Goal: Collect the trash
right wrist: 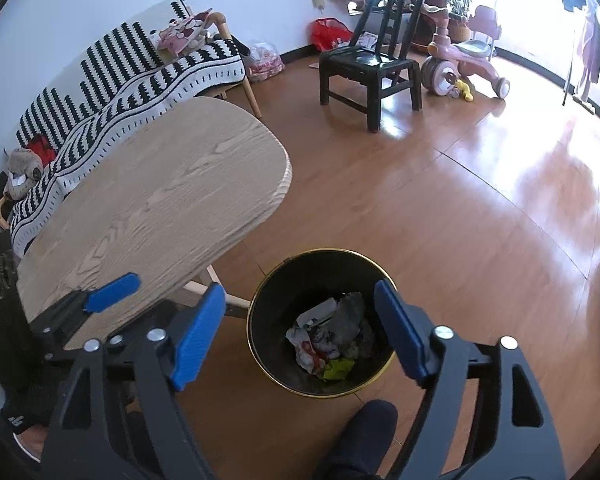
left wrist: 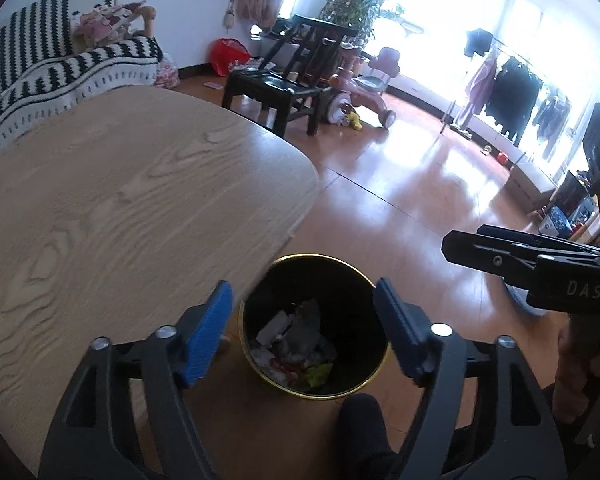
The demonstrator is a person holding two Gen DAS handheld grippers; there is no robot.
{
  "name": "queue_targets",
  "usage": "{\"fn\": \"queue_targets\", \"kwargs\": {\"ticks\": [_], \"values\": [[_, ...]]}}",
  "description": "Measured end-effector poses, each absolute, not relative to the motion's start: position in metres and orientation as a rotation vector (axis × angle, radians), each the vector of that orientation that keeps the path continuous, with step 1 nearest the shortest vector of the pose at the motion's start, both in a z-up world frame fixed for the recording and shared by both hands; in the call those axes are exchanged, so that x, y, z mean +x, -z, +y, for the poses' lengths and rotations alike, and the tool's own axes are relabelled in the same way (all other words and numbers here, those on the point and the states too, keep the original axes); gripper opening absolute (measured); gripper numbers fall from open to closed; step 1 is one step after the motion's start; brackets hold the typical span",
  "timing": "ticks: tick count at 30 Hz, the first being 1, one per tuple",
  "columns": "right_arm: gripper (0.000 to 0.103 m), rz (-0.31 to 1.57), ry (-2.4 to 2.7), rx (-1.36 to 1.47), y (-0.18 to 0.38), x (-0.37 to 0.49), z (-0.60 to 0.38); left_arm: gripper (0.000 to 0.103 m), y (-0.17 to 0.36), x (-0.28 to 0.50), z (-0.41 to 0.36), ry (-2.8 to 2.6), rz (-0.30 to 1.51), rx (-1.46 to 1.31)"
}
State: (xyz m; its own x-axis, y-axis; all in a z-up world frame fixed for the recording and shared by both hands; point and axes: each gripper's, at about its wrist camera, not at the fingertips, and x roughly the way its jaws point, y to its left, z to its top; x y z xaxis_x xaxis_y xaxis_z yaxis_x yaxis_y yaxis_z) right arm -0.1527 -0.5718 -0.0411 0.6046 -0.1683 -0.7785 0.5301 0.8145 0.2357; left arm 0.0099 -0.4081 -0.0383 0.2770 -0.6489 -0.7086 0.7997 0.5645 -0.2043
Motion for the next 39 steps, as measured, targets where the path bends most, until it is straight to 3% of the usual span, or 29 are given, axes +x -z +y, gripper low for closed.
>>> {"fn": "queue_targets", "kwargs": {"ticks": [4, 12, 23, 32, 39], "values": [[0.087, 0.832, 0.396, 0.46, 0.035, -0.135, -0.557, 0.091, 0.018, 0.022, -0.372, 0.898, 0.812, 0.201], [0.092, 0.805, 0.222, 0.324, 0.007, -0.062, -0.475, 0.094, -0.027, 0.076, -0.239, 0.553, 0.738, 0.191], [0.094, 0.742, -0.057, 0.193, -0.021, 0.046, -0.324, 0.094, -0.038, 0.119, -0.036, 0.154, 0.762, 0.051], [0.094, 0.782, -0.16, 0.149, -0.011, 0.114, -0.244, 0.094, -0.04, 0.123, 0.043, 0.008, 0.754, 0.016], [0.094, 0.794, -0.161, 0.134, 0.004, 0.121, -0.234, 0.094, -0.032, 0.132, 0.053, -0.03, 0.767, 0.027]]}}
